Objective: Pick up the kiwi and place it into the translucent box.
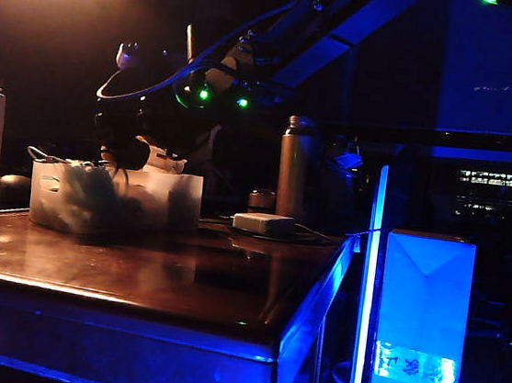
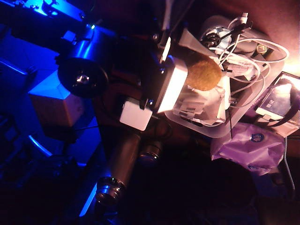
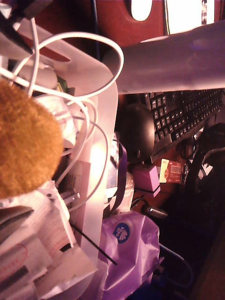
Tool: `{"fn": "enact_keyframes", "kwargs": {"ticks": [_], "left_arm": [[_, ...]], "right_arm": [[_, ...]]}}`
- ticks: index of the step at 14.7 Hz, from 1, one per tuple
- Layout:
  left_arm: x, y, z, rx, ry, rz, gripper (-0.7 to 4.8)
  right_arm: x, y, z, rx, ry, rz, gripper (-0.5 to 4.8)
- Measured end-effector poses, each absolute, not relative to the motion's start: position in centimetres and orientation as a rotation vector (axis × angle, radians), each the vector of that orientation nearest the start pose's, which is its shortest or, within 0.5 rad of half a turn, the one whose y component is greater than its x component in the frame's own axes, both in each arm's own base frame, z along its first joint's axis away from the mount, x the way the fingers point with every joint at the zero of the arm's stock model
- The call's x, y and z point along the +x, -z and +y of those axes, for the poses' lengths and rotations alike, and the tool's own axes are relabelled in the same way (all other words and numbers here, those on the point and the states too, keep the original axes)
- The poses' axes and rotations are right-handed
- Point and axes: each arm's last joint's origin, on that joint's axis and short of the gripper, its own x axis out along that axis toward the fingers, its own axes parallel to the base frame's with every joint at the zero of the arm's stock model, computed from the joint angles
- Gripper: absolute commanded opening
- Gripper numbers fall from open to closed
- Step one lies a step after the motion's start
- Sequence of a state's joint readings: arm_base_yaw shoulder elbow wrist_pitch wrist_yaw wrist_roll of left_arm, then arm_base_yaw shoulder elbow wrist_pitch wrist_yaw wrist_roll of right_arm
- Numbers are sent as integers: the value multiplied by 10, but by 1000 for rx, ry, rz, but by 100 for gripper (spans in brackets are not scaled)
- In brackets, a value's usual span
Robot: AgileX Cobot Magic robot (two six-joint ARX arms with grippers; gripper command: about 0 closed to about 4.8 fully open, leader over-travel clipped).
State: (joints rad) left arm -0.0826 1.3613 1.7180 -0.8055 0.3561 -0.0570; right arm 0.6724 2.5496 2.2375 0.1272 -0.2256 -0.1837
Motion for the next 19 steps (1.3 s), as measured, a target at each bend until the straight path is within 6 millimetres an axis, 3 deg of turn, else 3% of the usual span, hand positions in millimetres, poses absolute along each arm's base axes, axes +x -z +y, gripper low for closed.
{"fn": "enact_keyframes", "kwargs": {"ticks": [5, 7, 9, 11, 13, 16, 17, 18, 19], "left_arm": [[257, -462, -31, -117, 418, 460, -3], [257, -462, -31, -117, 418, 460, -3], [258, -462, -31, -117, 419, 460, -3], [258, -462, -31, -117, 418, 462, -3], [258, -462, -31, -117, 418, 462, -3], [258, -462, -31, -107, 421, 458, -4], [258, -463, -31, -100, 423, 452, -4], [259, -464, -32, -95, 424, 432, -4], [259, -467, -32, -92, 426, 407, -4]], "right_arm": [[456, -220, 367, -204, -896, 59, 406], [457, -220, 366, -205, -889, 64, 463], [456, -222, 367, -203, -886, 55, 463], [454, -238, 364, -197, -872, 22, 463], [454, -267, 354, -178, -816, -63, 446], [464, -294, 326, -171, -542, -89, 220], [466, -309, 313, -166, -432, -105, 97], [465, -332, 297, -187, -332, -140, 26], [459, -359, 281, -227, -286, -172, -1]]}}
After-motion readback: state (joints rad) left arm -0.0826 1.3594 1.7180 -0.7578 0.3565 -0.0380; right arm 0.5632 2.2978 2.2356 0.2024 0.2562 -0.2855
